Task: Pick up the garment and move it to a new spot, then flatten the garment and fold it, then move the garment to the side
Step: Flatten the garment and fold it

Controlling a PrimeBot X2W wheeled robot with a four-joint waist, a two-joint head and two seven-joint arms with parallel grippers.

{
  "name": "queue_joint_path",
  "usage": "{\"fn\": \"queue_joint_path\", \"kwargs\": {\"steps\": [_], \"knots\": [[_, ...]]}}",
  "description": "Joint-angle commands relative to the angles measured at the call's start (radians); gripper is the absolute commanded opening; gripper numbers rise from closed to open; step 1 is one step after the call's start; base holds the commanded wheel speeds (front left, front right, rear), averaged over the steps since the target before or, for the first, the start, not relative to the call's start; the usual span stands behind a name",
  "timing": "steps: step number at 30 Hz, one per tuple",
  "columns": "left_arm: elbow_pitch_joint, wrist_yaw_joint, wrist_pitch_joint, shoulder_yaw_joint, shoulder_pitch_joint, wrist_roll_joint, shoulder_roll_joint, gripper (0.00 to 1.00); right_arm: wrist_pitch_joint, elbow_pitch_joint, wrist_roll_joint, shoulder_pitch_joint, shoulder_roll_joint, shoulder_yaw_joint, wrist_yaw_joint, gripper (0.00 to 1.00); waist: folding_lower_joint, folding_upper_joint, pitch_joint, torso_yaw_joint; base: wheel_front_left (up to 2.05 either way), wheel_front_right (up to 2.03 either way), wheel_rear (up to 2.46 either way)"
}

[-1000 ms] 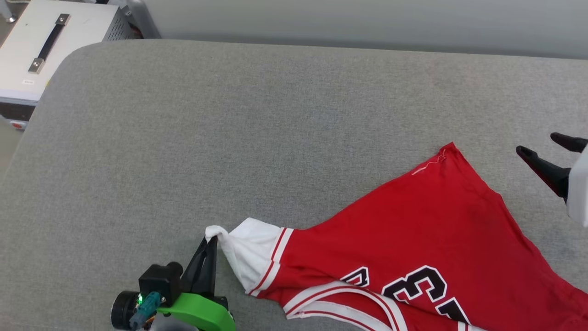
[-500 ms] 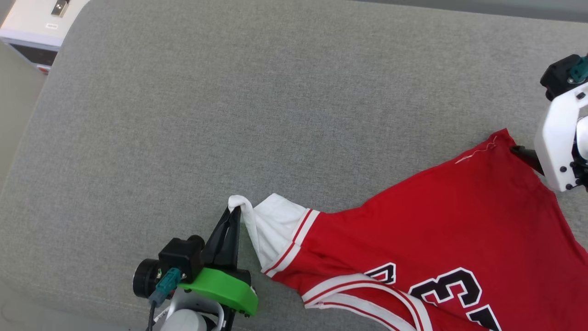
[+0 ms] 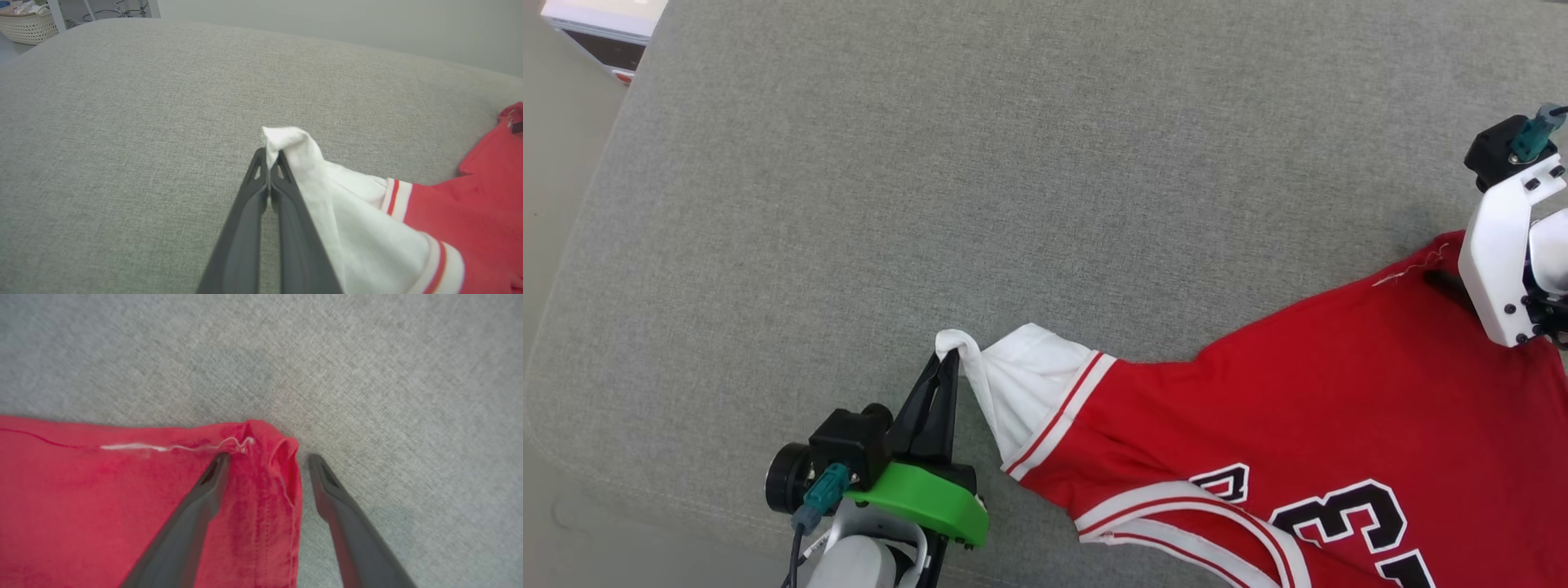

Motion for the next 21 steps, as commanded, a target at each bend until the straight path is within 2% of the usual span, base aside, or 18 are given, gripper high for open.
{"fn": "queue_joint_path", "kwargs": {"steps": [1, 14, 16, 17, 21], "knots": [[-0.002, -0.003, -0.006, 0.007, -0.006, 0.012, -0.007, 0.00, -0.018, 0.033, 0.009, 0.038, 0.017, 0.040, -0.001, 0.00, -0.0001, 0.0000, -0.009, -0.008, 0.00, 0.00, 0.00], [0.011, -0.013, -0.006, 0.027, 0.026, 0.040, 0.024, 0.00, -0.308, 0.042, 0.078, 0.014, 0.037, 0.046, -0.001, 0.00, -0.0001, 0.0000, -0.149, -0.074, 0.00, 0.00, 0.00], [0.004, -0.015, -0.006, 0.029, 0.027, 0.043, 0.035, 0.00, -0.364, 0.033, 0.085, 0.019, 0.036, 0.036, -0.001, 0.00, -0.0001, 0.0000, -0.174, -0.086, 0.00, 0.00, 0.00], [-0.017, -0.013, -0.005, 0.034, 0.019, 0.052, 0.057, 0.00, -0.441, 0.013, 0.090, 0.028, 0.029, 0.015, -0.001, 0.00, -0.0001, 0.0000, -0.209, -0.104, 0.00, 0.00, 0.00], [-0.058, -0.015, 0.002, 0.046, -0.014, 0.055, 0.081, 0.00, -0.524, -0.014, 0.102, 0.039, 0.023, -0.035, -0.001, 0.00, -0.0001, 0.0000, -0.249, -0.131, 0.00, 0.00, 0.00]]}}
